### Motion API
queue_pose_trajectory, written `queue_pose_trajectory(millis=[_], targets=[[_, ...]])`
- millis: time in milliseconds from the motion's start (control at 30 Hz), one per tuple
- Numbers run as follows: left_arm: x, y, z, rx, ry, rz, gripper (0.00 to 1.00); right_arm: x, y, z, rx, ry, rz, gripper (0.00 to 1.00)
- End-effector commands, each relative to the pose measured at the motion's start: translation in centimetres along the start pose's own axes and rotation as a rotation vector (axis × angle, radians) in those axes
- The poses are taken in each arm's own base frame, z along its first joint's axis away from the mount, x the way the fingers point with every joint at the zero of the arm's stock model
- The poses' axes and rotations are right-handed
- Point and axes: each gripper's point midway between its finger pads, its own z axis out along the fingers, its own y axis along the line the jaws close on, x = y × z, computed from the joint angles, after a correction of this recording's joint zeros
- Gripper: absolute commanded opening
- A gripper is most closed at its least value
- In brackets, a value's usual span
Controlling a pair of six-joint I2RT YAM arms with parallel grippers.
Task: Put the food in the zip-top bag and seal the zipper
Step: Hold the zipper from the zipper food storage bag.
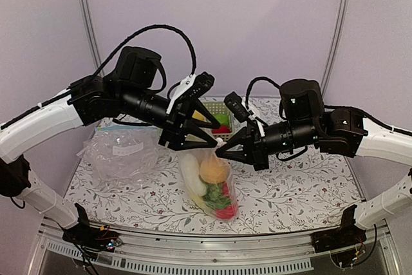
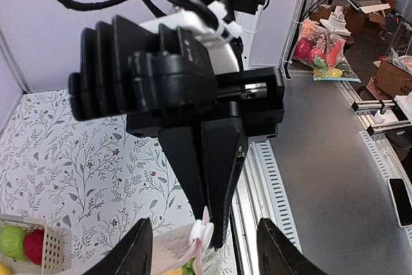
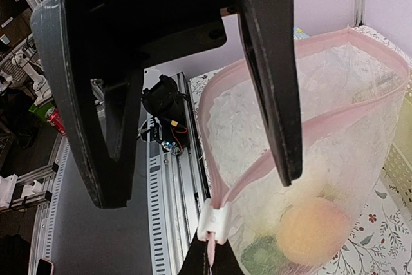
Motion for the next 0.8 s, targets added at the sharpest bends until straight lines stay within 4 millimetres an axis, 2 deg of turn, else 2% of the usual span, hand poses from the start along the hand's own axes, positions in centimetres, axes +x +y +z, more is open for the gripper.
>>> queue_pose_trajectory(millis=[0,333,600,767], targets=[[-0.7,-0.6,0.9,0.046,-0.021,0.02,0.54,-0.8,0.6,-0.2,-0.016,-0.015,-0.02,0.0],[0.1,-0.1,1.7,0.043,0.001,0.012,0.48,-0.7,0.5,-0.5,-0.006,-0.018,-0.017,0.0],[0.7,-0.1,1.9,0.044,0.026,0.01,0.38,-0.8,0.4,-0.6,0.004,-0.022,-0.019,0.0],[1.3,-0.2,1.9,0.045,0.044,0.002,0.36,-0.8,0.4,-0.7,0.009,-0.026,-0.02,0.0]])
